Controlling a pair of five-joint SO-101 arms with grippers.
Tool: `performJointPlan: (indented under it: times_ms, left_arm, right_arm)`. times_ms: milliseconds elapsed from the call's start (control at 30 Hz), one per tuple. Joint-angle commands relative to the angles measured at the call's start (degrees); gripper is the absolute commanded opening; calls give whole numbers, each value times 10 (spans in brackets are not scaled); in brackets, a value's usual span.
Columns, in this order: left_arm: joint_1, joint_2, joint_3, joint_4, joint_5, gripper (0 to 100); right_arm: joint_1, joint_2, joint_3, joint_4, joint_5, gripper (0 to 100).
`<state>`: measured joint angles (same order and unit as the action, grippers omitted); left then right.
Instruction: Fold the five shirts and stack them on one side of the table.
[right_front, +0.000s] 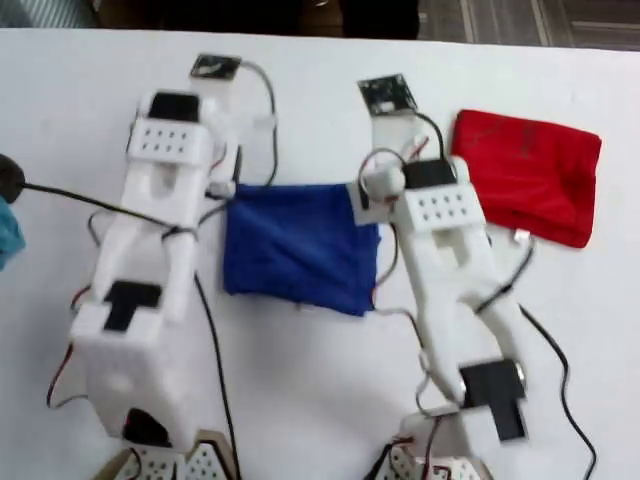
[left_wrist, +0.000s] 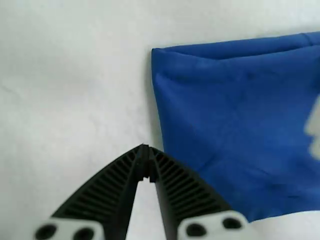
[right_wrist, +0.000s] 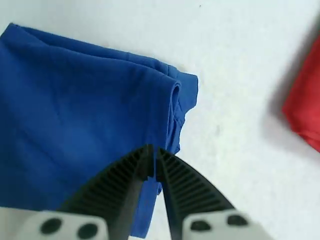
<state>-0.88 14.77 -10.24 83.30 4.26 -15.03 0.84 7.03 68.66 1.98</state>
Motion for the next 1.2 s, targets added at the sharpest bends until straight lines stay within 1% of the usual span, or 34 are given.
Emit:
performJointPlan:
  times_ms: [0, 100, 167, 267, 400, 500, 667, 833, 1000, 1167]
  left_arm:
    - [-5, -149, 240, -163, 59, 25]
    - [3, -208, 360, -265, 102, 26]
    - [5, -226, 407, -309, 117, 27]
    - [16, -229, 433, -331, 127, 27]
    - [55, -228, 446, -338, 123, 27]
    - [77, -228, 482, -381, 123, 27]
    - [69, -228, 548, -447, 123, 27]
    - [69, -228, 575, -455, 120, 27]
    - [48, -232, 587, -456, 41, 27]
    - [47, -259, 545, -445, 33, 27]
  right_arm:
    - [1, 66, -97, 24, -33, 21]
    - [0, 126, -152, 33, -36, 21]
    - [3, 167, -181, 36, -36, 21]
    - [4, 223, -210, 36, -33, 21]
    - [7, 280, -250, 36, -33, 21]
    - [22, 305, -276, 36, -33, 21]
    - [40, 326, -304, 61, -33, 21]
    - [42, 329, -305, 68, -33, 21]
    - [41, 329, -305, 68, -33, 21]
    - [38, 322, -306, 72, -32, 21]
